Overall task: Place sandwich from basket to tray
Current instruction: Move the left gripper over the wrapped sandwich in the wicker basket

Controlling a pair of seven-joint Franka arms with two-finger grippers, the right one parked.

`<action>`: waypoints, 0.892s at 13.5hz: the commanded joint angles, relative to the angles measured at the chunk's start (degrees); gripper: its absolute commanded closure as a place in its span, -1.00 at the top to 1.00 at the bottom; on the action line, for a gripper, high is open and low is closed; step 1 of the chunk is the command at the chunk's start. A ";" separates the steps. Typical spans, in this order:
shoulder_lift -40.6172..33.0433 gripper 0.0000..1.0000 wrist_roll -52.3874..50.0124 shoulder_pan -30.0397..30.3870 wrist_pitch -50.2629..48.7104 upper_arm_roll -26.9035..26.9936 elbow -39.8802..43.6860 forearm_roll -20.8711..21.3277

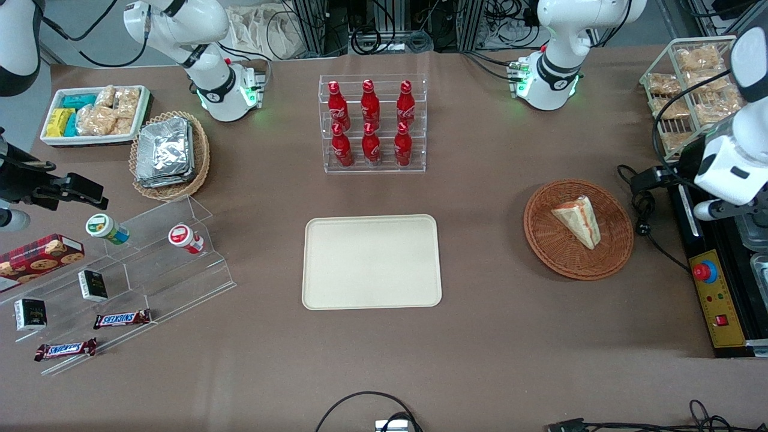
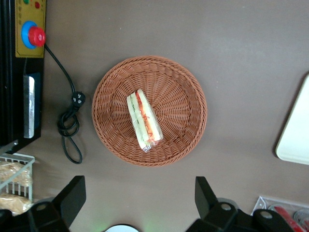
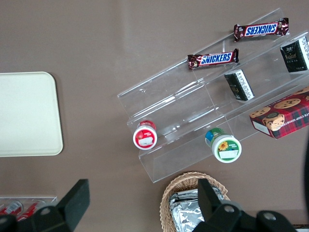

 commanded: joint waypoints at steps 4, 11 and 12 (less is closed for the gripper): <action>-7.62 1.00 -8.41 0.17 17.42 -0.04 -21.49 0.34; -8.15 1.00 -13.44 0.08 31.22 -0.13 -34.16 0.60; -8.41 1.00 -13.70 0.08 33.60 -0.13 -36.00 0.60</action>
